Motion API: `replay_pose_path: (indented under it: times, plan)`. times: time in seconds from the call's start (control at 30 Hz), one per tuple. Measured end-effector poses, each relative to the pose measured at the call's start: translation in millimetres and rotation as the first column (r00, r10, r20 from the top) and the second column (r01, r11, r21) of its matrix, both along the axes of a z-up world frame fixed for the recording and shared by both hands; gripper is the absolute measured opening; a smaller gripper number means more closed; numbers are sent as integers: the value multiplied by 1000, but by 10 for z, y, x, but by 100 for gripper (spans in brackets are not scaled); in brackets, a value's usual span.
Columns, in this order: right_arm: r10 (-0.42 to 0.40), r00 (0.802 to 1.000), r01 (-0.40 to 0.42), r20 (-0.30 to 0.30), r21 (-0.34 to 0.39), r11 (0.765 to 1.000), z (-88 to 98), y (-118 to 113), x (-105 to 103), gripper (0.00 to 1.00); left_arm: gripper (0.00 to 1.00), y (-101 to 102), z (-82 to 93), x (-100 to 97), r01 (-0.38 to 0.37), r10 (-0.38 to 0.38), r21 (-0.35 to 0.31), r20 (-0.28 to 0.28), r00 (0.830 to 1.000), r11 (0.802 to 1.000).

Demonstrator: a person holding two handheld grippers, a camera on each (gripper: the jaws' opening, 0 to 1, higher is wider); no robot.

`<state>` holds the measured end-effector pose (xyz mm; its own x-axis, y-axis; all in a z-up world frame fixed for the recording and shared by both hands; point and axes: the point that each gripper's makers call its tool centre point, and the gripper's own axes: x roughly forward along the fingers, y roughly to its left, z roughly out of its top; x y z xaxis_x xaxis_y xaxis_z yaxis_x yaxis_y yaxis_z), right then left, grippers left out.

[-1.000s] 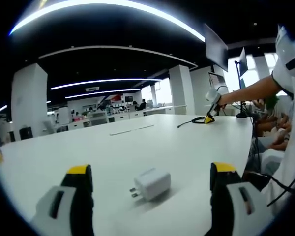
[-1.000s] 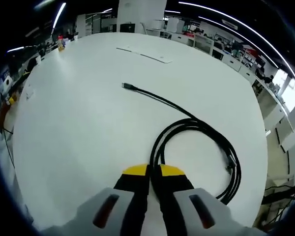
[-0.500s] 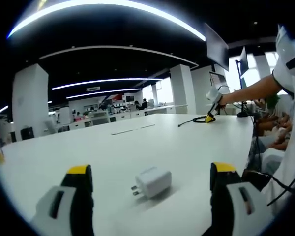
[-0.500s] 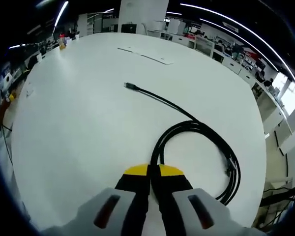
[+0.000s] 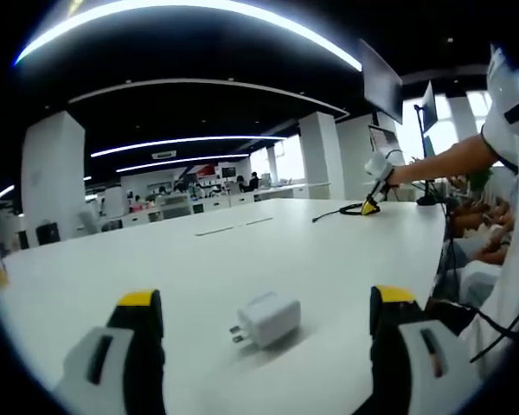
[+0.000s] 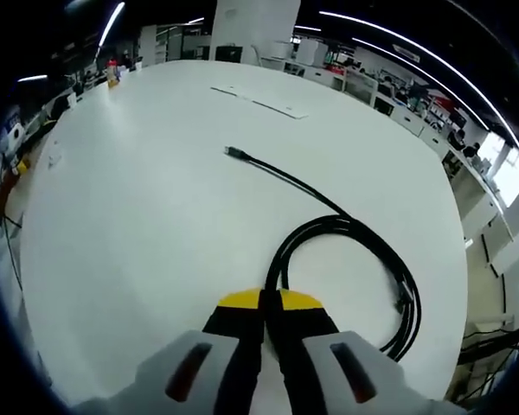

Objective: Plug the desk Type‑C cable into the charger adapter.

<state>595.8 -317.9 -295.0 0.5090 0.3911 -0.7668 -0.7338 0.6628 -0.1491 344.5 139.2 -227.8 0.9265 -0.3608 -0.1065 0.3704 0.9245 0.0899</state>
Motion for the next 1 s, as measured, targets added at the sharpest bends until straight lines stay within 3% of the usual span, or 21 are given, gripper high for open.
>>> replay_pose_path:
  times: [1.0]
  plan:
    - [30,1000,-30,9,51,998,-6,132,-308,3,100,21,8,-1,-4,4,4,5,1000,1000]
